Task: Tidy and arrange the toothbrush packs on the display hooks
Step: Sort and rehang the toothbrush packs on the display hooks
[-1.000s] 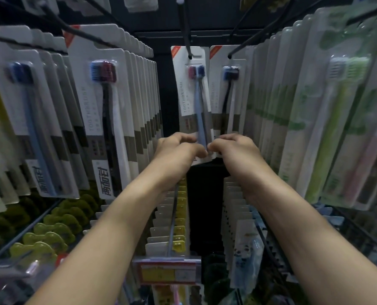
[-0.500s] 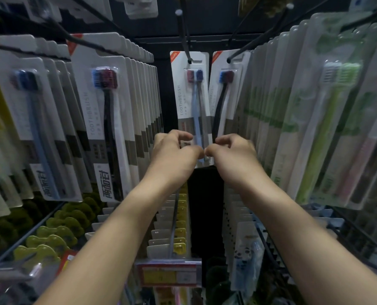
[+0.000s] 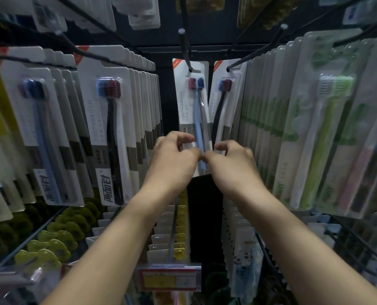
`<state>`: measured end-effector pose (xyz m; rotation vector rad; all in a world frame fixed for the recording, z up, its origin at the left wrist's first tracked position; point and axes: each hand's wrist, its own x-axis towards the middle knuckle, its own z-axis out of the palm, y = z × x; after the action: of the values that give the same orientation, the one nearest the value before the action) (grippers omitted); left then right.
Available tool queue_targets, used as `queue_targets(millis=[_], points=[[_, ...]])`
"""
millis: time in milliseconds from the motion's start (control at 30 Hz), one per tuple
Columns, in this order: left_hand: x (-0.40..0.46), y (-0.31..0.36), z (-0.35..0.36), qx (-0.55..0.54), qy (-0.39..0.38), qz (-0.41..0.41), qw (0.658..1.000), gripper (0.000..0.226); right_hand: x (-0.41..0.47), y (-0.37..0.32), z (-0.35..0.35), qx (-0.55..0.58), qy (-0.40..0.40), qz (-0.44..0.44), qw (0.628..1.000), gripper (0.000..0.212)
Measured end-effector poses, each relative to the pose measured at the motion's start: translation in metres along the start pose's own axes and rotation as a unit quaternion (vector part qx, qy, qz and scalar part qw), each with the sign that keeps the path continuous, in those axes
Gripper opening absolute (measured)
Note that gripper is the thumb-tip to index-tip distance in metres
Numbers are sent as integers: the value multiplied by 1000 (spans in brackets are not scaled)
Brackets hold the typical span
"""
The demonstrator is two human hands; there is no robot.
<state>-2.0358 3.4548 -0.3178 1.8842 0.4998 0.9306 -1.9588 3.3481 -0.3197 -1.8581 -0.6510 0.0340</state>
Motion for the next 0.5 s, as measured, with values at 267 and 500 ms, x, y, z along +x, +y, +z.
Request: queue_targets(millis=[267, 500], points=[[-2, 1, 1, -6, 5, 3, 1000, 38, 0, 3, 1, 23, -20, 22, 999, 52], [-4, 0, 1, -7, 30, 12, 999, 36, 2, 9, 6, 17, 48, -34, 998, 41]])
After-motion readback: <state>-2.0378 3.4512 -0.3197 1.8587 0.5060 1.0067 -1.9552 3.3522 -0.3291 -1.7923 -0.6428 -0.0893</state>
